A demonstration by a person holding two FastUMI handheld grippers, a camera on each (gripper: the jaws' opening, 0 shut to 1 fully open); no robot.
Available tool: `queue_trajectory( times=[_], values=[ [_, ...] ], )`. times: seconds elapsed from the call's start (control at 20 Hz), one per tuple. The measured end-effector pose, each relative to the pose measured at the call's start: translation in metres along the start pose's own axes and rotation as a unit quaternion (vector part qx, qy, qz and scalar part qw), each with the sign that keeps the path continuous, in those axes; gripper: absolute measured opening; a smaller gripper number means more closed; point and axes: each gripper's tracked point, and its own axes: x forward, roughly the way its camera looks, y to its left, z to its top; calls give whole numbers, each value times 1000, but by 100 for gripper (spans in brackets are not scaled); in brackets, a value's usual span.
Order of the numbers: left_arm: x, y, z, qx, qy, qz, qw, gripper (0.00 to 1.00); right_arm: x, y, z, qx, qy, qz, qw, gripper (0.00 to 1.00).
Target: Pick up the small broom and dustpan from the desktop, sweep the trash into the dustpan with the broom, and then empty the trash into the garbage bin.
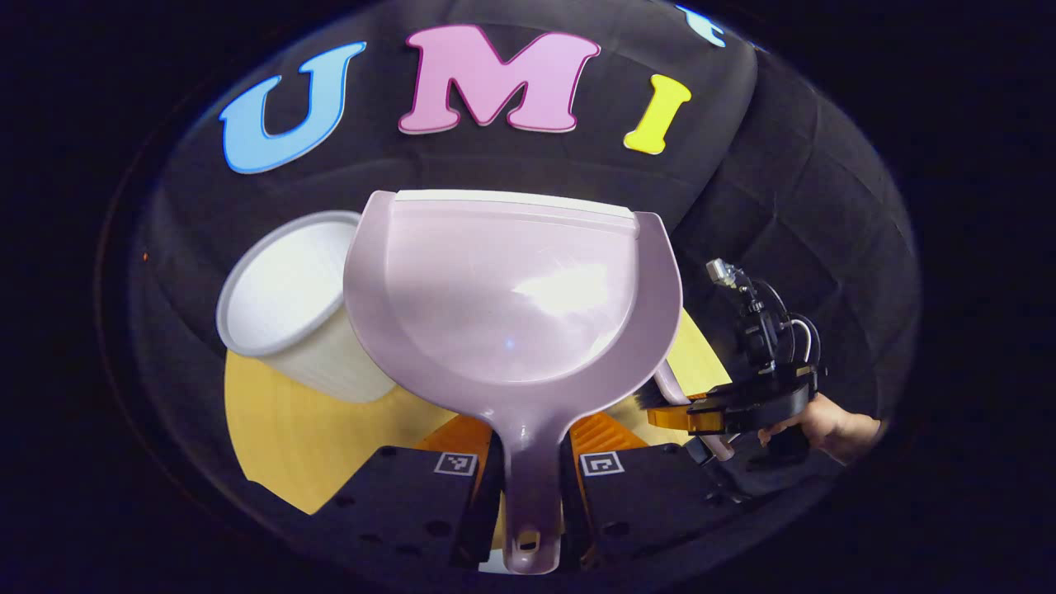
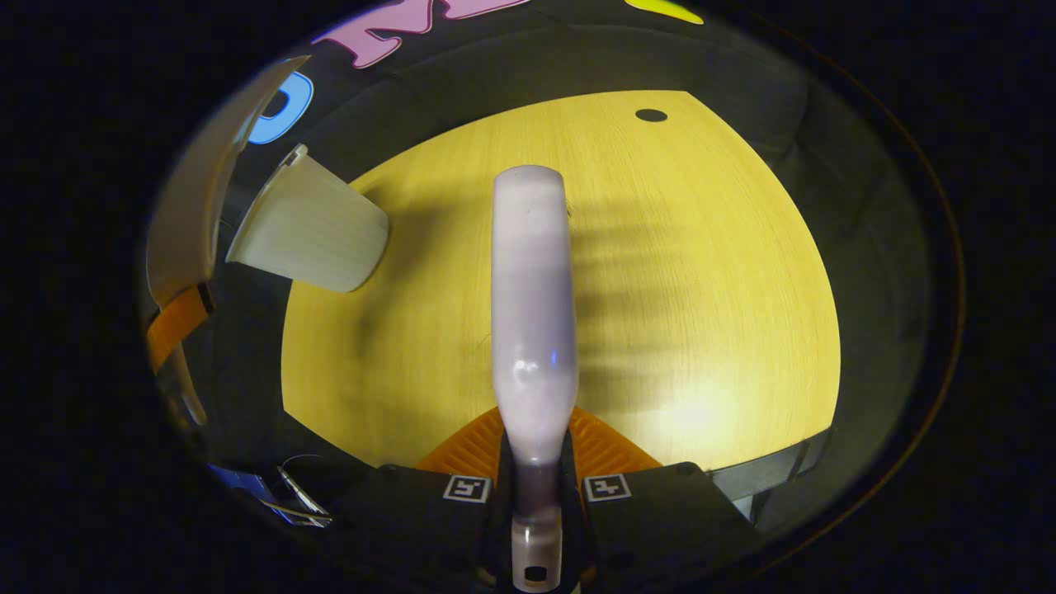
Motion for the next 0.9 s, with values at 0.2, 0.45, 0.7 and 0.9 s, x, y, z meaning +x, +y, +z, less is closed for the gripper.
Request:
queue_trajectory(
  times=[0.2, 0.45, 0.7, 0.9],
  values=[
    [66, 5, -52, -24, 57, 39, 997, 29, 27, -9, -8, -11, 21, -15, 1000, 27],
    [117, 26, -93, -72, 116, 79, 987, 29, 76, 3, 6, -40, 40, -29, 998, 27],
    [118, 44, -72, -117, 134, 63, 982, 29, 113, 6, 19, -36, 60, -40, 997, 27],
    [115, 43, -78, -150, 151, 59, 975, 29, 116, 7, 14, -20, 80, -44, 996, 27]
  ],
)
